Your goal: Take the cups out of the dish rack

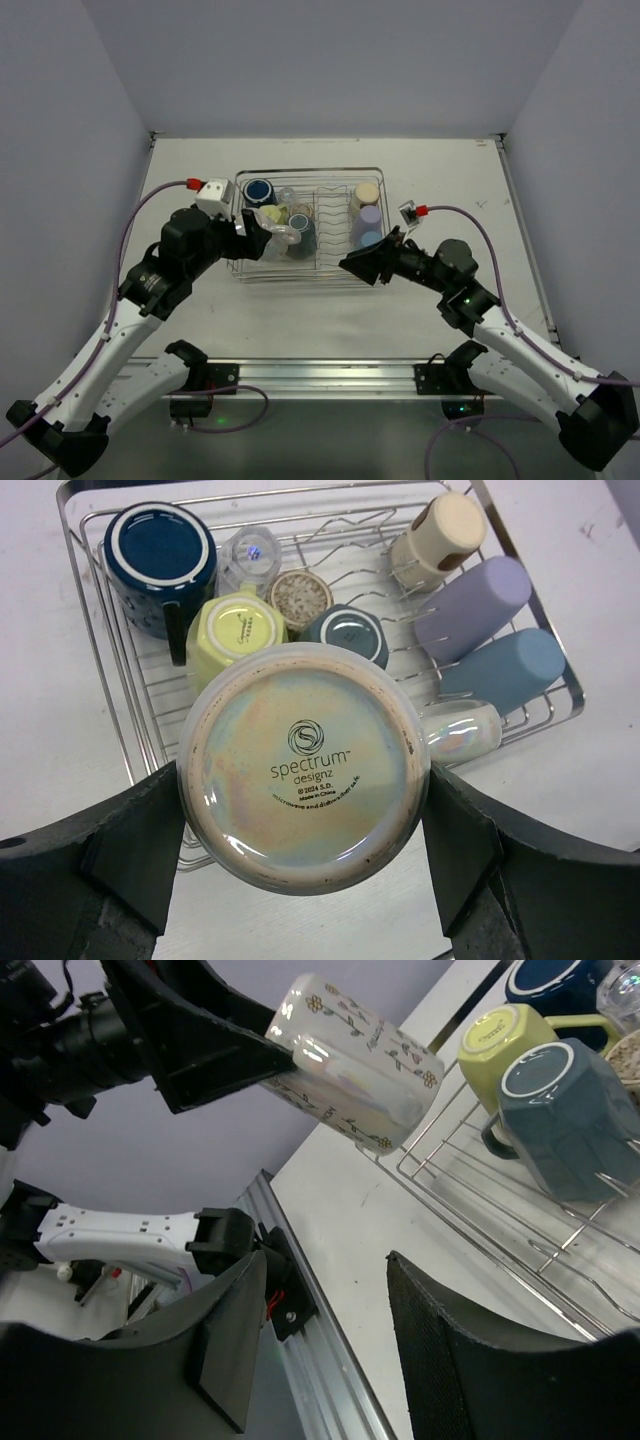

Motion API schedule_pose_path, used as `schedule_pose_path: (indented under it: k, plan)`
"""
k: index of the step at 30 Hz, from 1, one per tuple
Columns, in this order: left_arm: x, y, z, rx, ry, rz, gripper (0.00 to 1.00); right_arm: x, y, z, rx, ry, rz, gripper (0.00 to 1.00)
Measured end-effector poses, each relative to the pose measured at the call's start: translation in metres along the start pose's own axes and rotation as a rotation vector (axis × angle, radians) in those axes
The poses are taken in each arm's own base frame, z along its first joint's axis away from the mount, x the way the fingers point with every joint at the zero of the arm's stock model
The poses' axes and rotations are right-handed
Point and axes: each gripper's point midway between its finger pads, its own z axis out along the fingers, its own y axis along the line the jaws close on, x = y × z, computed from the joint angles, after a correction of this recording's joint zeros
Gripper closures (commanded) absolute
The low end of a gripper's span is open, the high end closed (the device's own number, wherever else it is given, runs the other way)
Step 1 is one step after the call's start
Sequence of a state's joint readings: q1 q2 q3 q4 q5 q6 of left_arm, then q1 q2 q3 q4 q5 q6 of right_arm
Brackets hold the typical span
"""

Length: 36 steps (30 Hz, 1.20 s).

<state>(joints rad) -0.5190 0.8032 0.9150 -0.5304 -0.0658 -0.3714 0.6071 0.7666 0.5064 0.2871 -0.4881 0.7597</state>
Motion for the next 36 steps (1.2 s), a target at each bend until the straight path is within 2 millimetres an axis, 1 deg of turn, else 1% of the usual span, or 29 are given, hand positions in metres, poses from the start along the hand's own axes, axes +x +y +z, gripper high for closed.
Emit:
schedule_pose_path:
  k: [2,3,6,7,12,15,19,23,25,27,28,31,33,35,36]
  plan:
    - [-0.007,-0.003,0.000,0.009,-0.020,-0.017,1.00,0.004,-0.002,0.012,-0.014,0.008,-0.010,0.46]
    - [-0.011,-0.005,0.000,0.013,-0.032,-0.030,1.00,0.006,-0.002,0.017,-0.021,0.007,-0.017,0.40]
    - [-0.017,-0.011,0.000,0.035,-0.057,-0.082,1.00,0.008,0.004,0.028,-0.076,-0.019,-0.052,0.27]
    - [-0.019,-0.015,0.000,0.049,-0.061,-0.103,1.00,0.009,0.005,0.031,-0.088,-0.031,-0.062,0.26]
    - [-0.035,-0.043,-0.003,0.175,-0.098,-0.228,1.00,0.009,0.009,0.046,-0.140,-0.087,-0.115,0.24]
    - [-0.047,-0.058,-0.006,0.248,-0.124,-0.286,1.00,0.008,0.007,0.056,-0.148,-0.116,-0.133,0.23]
    - [-0.056,-0.070,-0.010,0.311,-0.137,-0.335,1.00,0.003,0.003,0.062,-0.142,-0.158,-0.143,0.21]
    - [-0.058,-0.079,-0.014,0.359,-0.127,-0.365,1.00,0.000,0.000,0.068,-0.138,-0.177,-0.147,0.20]
    - [-0.058,-0.083,-0.015,0.381,-0.117,-0.382,1.00,-0.002,0.002,0.071,-0.146,-0.185,-0.151,0.23]
    - [-0.056,-0.087,-0.016,0.406,-0.109,-0.404,1.00,-0.007,0.009,0.075,-0.169,-0.198,-0.160,0.36]
    - [-0.055,-0.089,-0.017,0.417,-0.106,-0.415,1.00,-0.010,0.013,0.076,-0.181,-0.206,-0.162,0.40]
    - [-0.049,-0.094,-0.017,0.459,-0.091,-0.466,1.00,-0.020,0.030,0.078,-0.243,-0.241,-0.170,0.42]
    - [-0.050,-0.099,-0.019,0.498,-0.095,-0.500,1.00,-0.024,0.038,0.077,-0.274,-0.257,-0.170,0.42]
    - [-0.052,-0.104,-0.022,0.532,-0.097,-0.532,1.00,-0.028,0.047,0.077,-0.305,-0.271,-0.166,0.47]
    - [-0.053,-0.106,-0.024,0.550,-0.102,-0.548,1.00,-0.029,0.052,0.077,-0.322,-0.280,-0.163,0.52]
